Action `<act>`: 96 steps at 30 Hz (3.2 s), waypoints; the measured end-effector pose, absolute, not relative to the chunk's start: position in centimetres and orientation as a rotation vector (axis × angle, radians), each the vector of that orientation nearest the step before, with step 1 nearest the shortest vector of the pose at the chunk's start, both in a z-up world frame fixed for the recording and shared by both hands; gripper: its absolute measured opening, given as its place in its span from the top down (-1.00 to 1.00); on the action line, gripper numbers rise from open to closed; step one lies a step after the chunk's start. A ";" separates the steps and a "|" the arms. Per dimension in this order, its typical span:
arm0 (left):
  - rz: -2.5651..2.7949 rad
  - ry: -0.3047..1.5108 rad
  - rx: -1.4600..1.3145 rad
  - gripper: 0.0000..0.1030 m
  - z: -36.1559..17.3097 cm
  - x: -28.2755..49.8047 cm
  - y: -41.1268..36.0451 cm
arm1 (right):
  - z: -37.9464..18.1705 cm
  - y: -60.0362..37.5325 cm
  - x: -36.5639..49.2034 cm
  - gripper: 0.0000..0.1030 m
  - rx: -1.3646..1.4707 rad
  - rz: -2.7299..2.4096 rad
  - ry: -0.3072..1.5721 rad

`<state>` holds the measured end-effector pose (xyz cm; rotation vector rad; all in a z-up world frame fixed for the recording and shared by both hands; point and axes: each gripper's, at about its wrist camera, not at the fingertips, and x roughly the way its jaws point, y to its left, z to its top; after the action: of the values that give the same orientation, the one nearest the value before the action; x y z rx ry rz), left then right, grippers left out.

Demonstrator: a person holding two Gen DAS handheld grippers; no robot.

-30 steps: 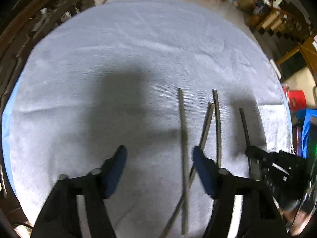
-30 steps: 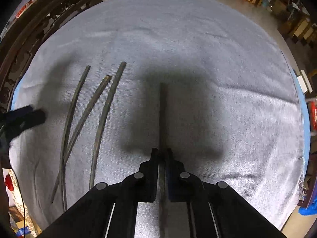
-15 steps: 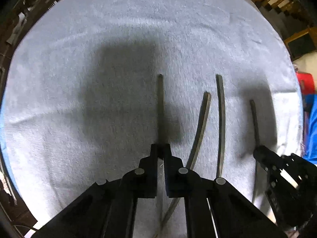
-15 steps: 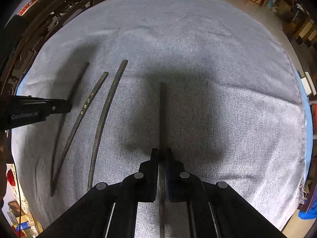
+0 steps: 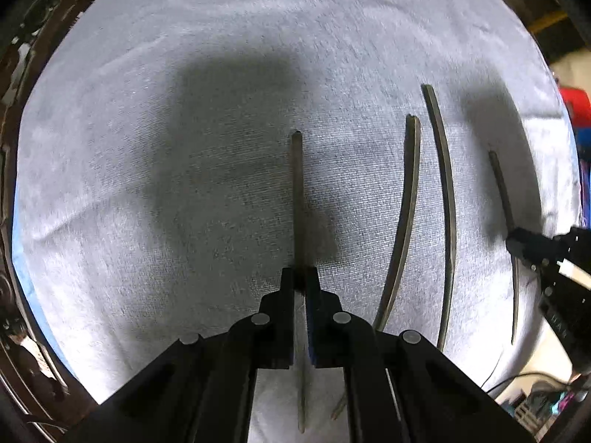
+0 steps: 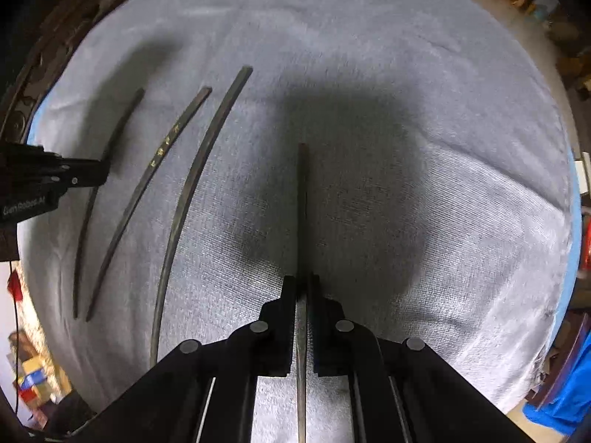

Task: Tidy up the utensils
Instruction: 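Lift both metal chopsticks upright and carry them toward the black holder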

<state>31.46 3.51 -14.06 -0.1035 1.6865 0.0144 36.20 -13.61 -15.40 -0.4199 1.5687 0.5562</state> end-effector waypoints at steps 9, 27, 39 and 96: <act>-0.048 1.777 -0.107 0.89 -14.4 31.1 5.4 | -17.3 -12.4 37.5 0.85 -0.465 0.557 1.703; 0.035 1.605 -0.259 0.90 -10.7 26.5 9.8 | -14.7 -14.7 35.0 0.87 -0.295 0.491 1.563; 0.146 1.126 -0.364 0.90 -0.6 18.0 11.7 | -6.2 -20.5 31.0 0.88 0.054 0.405 1.113; 0.250 0.506 -0.388 0.90 6.4 0.6 9.2 | 4.8 -26.0 15.7 0.88 0.072 0.356 0.593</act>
<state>0.58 9.22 6.37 -0.3878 0.5062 0.2503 15.66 -25.98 4.81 0.0722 0.5935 0.3556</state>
